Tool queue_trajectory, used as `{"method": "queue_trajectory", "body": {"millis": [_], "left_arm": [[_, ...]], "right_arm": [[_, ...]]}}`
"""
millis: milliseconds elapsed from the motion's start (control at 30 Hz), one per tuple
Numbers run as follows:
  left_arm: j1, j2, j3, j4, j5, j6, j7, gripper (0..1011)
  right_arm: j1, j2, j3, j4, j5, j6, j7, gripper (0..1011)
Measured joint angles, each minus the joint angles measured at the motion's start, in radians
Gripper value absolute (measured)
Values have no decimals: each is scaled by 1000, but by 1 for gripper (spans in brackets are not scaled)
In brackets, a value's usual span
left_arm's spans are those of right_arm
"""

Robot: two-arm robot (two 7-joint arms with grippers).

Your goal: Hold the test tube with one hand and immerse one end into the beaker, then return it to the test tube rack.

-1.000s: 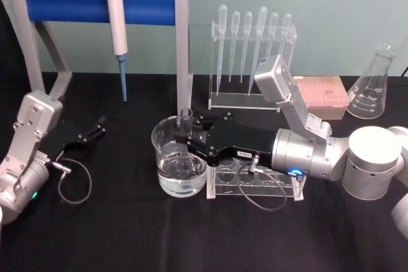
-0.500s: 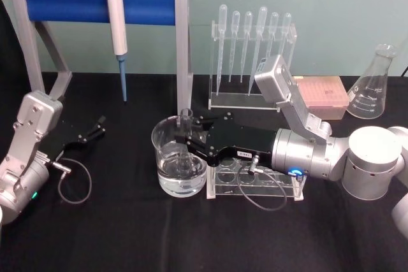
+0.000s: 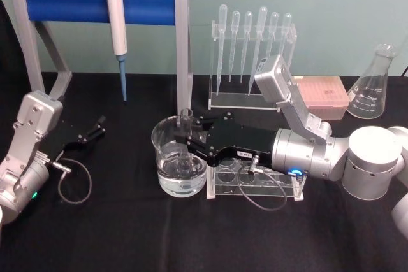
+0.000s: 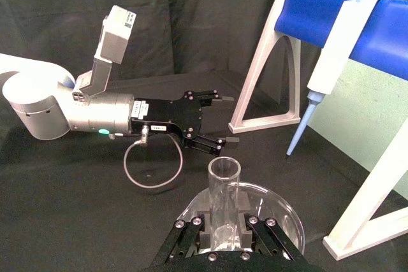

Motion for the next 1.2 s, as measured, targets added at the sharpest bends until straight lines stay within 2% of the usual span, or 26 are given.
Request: {"method": "queue_trajectory", "body": {"millis": [900,1100,1200], "left_arm": [[0,0,0,0,0,0,0,1000],[0,0,0,0,0,0,0,1000],[0,0,0,0,0,0,0,1000]], "right_arm": [[0,0,0,0,0,0,1,235],[-4,8,16,-27,3,-6,21,235],[-5,12,27,-45,23,2,32,234]]}}
